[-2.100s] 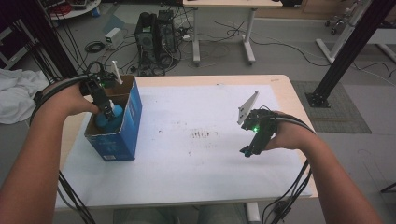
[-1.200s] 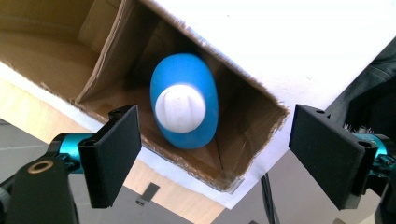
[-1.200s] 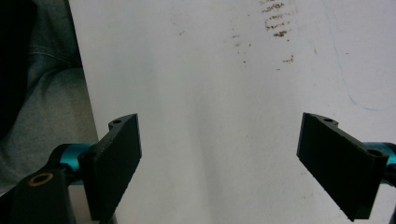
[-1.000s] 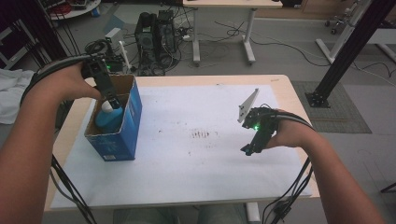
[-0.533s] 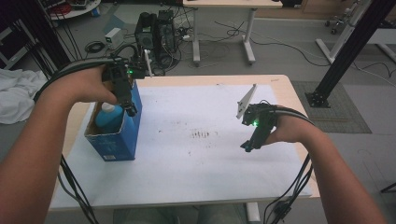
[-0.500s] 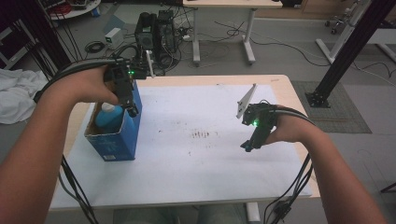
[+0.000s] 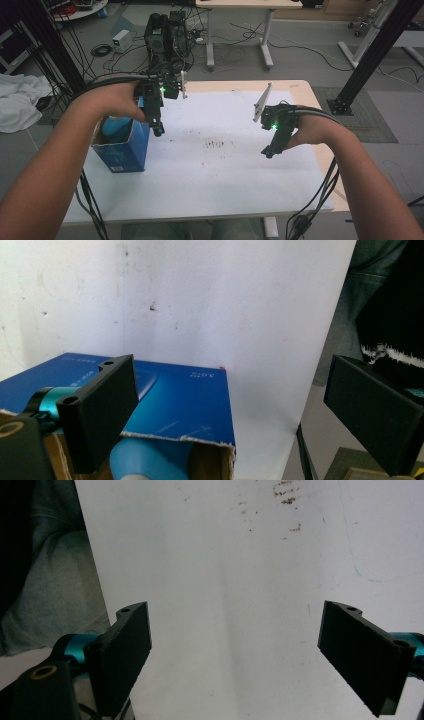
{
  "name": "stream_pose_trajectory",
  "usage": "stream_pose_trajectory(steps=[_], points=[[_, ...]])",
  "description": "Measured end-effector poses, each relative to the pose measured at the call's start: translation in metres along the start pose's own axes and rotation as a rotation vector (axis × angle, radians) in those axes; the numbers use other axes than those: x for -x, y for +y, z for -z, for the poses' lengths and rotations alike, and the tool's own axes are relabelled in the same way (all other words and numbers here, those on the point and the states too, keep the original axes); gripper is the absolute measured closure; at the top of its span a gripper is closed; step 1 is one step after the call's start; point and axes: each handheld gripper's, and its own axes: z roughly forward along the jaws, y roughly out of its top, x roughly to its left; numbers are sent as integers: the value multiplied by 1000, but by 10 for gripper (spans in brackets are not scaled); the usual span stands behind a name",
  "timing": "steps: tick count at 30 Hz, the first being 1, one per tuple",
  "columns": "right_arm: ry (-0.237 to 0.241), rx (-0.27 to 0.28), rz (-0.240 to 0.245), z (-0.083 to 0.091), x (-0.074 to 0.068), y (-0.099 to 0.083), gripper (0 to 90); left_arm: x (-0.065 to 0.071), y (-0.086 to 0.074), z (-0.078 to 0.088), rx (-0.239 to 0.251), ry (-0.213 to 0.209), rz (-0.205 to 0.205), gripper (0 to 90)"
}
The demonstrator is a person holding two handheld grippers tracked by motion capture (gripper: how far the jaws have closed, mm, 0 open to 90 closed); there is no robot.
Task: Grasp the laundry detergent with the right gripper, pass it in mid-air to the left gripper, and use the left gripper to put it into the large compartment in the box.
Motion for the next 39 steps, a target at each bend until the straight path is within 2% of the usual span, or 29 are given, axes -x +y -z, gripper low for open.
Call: stream_pose_trajectory(steps=[1,5,6,8,11,15,19,22,31,32,34,39], points=[[1,4,4,0,1,1,130,0,2,-3,2,5,-10,72],[21,-37,2,-1,3,5,130,-1,7,-14,3,-5,-25,72],[29,-37,-18,-2,2,5,130,-2,7,-18,10,-12,-25,72],[32,-54,-15,-5,2,7,130,-4,8,-25,16,-27,-24,72],[37,-91,11,-9,2,11,130,-4,13,-35,6,-36,-29,71],[38,-97,22,-12,1,14,130,-4,24,-43,-11,-33,-47,72],[50,-99,29,-15,1,13,130,-4,29,-44,-10,-34,-53,72],[42,-107,13,-15,1,12,130,-6,28,-43,0,-30,-48,72],[44,-96,15,-15,2,13,130,-7,22,-38,19,-29,-40,72],[42,-97,14,-15,2,13,130,-8,22,-37,14,-39,-33,72],[42,-96,24,-15,3,13,130,-8,21,-37,14,-25,-41,72],[39,-95,19,-14,3,14,130,-8,20,-38,12,-33,-33,72]])
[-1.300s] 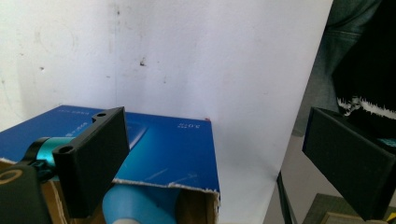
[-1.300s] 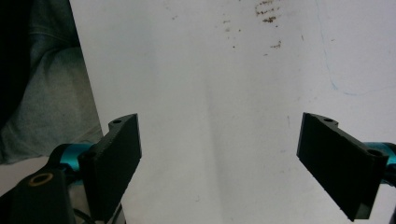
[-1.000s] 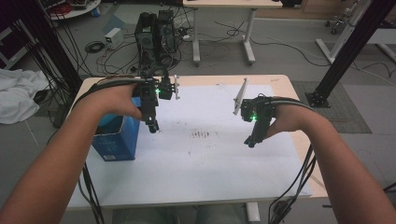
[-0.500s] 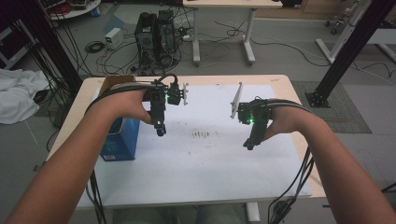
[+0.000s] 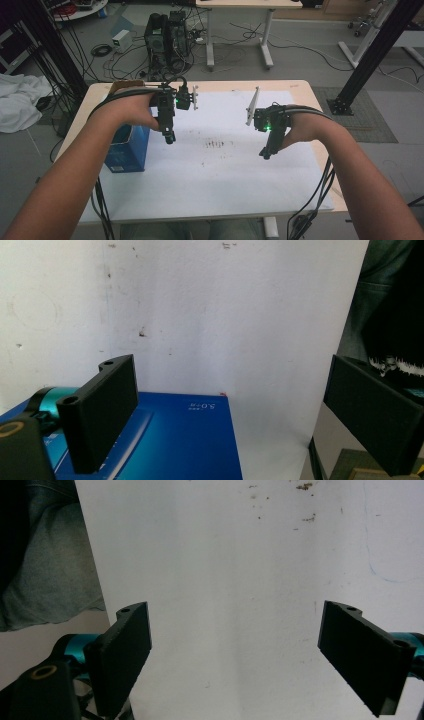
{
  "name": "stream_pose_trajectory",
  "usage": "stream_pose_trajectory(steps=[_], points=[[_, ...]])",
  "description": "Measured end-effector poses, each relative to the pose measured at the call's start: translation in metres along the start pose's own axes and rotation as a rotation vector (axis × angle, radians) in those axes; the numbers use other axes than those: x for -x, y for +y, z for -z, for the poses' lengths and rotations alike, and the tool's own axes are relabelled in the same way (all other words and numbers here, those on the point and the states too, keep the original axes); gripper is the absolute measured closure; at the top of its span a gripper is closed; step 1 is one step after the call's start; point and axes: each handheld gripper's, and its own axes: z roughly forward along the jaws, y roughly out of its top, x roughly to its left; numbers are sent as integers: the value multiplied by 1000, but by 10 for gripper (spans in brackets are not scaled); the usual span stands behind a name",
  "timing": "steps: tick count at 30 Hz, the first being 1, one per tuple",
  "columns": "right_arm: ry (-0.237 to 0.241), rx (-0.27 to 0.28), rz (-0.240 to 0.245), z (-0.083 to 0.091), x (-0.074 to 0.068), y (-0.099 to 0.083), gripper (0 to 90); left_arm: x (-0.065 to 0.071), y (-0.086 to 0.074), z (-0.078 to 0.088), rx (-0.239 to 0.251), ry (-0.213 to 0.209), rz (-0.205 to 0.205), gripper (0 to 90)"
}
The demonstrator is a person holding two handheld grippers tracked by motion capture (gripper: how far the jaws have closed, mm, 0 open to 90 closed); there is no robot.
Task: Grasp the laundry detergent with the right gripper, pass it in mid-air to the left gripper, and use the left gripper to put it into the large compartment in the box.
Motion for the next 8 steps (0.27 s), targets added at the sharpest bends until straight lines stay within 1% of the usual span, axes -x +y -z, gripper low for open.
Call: stream_pose_trajectory(steps=[6,7,8], points=[[-5,4,-7,1,-2,-2,130,1,0,-1,-3,-5,1,72],[-6,6,-2,1,-2,-2,130,1,0,-1,-5,-1,0,72],[-13,5,-10,2,-2,-3,130,1,0,-1,-4,0,-3,72]])
